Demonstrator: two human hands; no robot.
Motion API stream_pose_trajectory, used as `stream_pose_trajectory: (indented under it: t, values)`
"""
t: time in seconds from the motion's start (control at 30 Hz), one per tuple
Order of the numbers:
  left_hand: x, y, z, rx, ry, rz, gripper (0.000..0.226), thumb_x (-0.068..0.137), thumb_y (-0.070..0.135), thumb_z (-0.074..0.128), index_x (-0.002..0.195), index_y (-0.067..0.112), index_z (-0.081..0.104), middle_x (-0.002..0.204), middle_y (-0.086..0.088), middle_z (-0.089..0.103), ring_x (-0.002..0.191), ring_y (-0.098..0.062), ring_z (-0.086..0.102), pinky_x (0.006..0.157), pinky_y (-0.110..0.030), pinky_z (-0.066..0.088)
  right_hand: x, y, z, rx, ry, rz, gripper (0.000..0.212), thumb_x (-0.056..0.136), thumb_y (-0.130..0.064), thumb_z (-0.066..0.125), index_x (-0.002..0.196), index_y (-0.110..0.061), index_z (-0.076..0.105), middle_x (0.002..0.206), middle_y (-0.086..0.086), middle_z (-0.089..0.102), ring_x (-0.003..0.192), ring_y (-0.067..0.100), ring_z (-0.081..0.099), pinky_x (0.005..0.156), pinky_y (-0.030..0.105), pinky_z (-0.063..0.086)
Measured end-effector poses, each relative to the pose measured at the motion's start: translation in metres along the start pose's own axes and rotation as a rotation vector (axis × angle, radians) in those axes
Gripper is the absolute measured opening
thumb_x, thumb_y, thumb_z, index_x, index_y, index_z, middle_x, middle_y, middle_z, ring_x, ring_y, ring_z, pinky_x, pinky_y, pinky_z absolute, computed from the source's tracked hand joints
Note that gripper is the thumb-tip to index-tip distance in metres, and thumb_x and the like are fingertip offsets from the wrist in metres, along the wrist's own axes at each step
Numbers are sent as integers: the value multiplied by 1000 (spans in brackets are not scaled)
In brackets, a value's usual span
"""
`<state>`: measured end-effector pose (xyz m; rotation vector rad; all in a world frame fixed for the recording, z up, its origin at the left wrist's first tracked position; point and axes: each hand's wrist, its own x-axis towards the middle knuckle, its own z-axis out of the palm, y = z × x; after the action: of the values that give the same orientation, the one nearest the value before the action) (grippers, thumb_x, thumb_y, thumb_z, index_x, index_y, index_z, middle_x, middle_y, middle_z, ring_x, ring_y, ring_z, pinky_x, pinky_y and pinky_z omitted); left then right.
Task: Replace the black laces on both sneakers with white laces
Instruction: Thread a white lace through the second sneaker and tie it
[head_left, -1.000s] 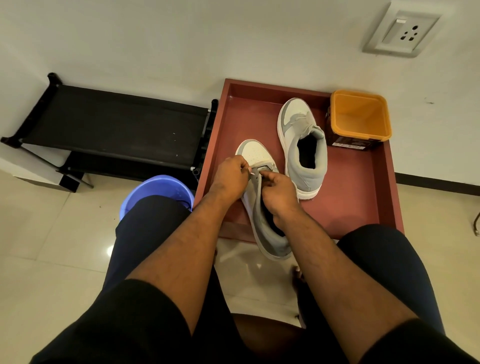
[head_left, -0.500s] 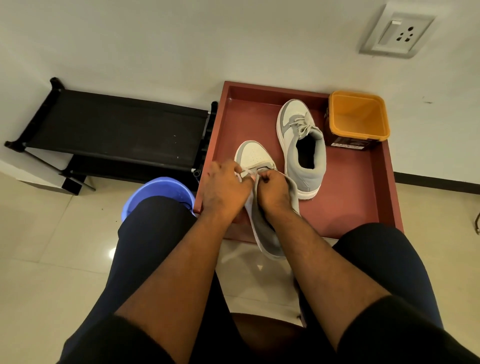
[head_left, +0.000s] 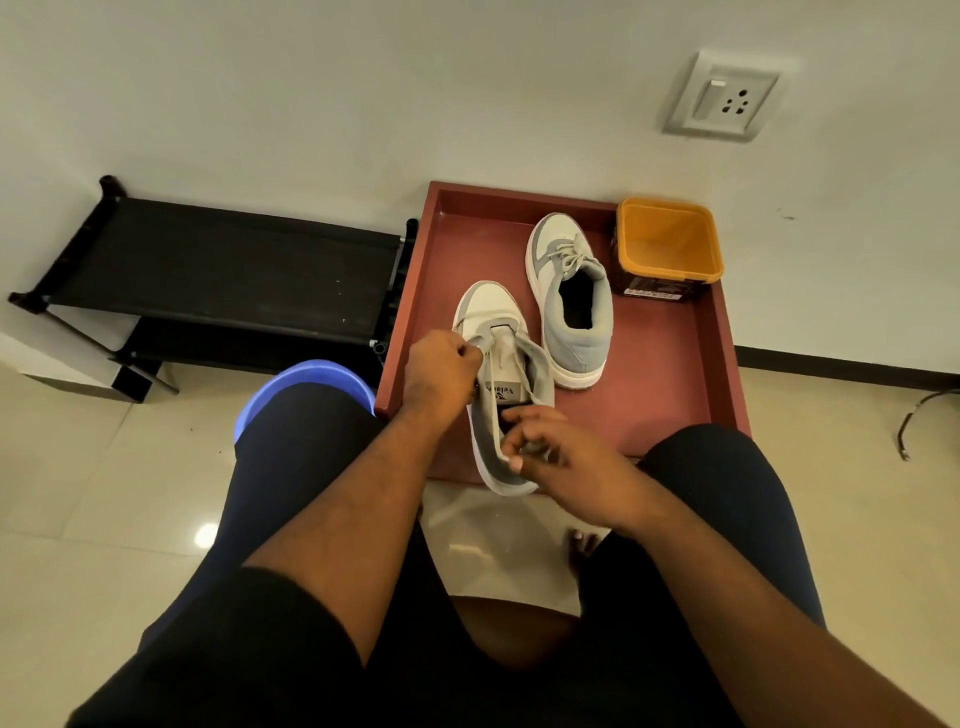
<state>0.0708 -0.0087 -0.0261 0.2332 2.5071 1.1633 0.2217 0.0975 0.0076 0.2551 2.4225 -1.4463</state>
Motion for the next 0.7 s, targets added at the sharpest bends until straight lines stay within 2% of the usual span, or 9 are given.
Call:
stream_pose_trajectory:
  t: [0.07,0.13,0.2,0.23,0.3,0.33,0.43,0.57,0.7]
  values:
    - [-5,2,0,-17,23,18,26,94,22,58,74,8,65,69,-11,69,57,-21,68,54,-32,59,-19,13,8,-22,-36,-16,13,90,-19,64,90,-31,67,139,-15,41,134,5,33,109,33,34]
    - [-12,4,-2,-5,62,43,31,94,31,59,69,12,60,64,-5,64,53,-19,64,47,-27,50,-23,21,15,-2,46,-42,19,89,-20,66,85,-39,66,138,-15,42,135,7,33,109,45,36]
    - [-20,6,-6,58,55,32,46,90,48,61,59,15,51,53,0,54,46,-16,53,47,-26,40,-17,22,16,-11,141,-61,25,88,-17,67,82,-41,64,135,-11,46,132,8,38,106,40,40]
    - [-26,7,-7,102,9,4,49,87,53,62,58,14,51,51,0,54,45,-17,54,47,-27,42,-14,21,16,-33,163,-70,23,88,-15,67,84,-38,66,135,-8,47,129,8,41,104,31,41]
    - [-38,5,-6,196,-143,-56,44,84,49,67,64,10,61,57,-5,63,49,-20,63,53,-30,54,-8,22,14,-86,157,-70,18,86,-12,69,99,-25,70,133,-6,47,121,6,45,93,8,35]
    - [-43,3,-4,219,-207,-70,37,85,41,69,67,8,64,60,-7,66,54,-22,66,58,-31,58,-6,24,13,-139,151,-64,25,85,-10,70,108,-20,69,131,-6,48,117,4,45,88,2,32]
    - [-49,-1,-3,184,-253,-66,20,87,18,68,74,4,69,66,-12,70,62,-26,71,66,-39,61,2,30,14,-308,186,-70,39,80,-1,70,115,-17,67,124,-1,56,112,11,50,89,12,37]
    - [-54,-4,-8,150,-254,-56,17,88,13,65,76,2,70,66,-14,70,59,-25,69,66,-38,61,12,26,16,-390,319,-86,23,83,-4,64,103,-12,70,103,5,67,96,19,58,79,24,43]
    - [-62,-11,-9,167,-379,-11,12,86,7,66,77,0,70,65,-14,68,54,-20,65,61,-34,60,24,23,16,-370,423,-70,19,87,-9,62,105,-8,68,103,10,68,97,25,60,85,39,48]
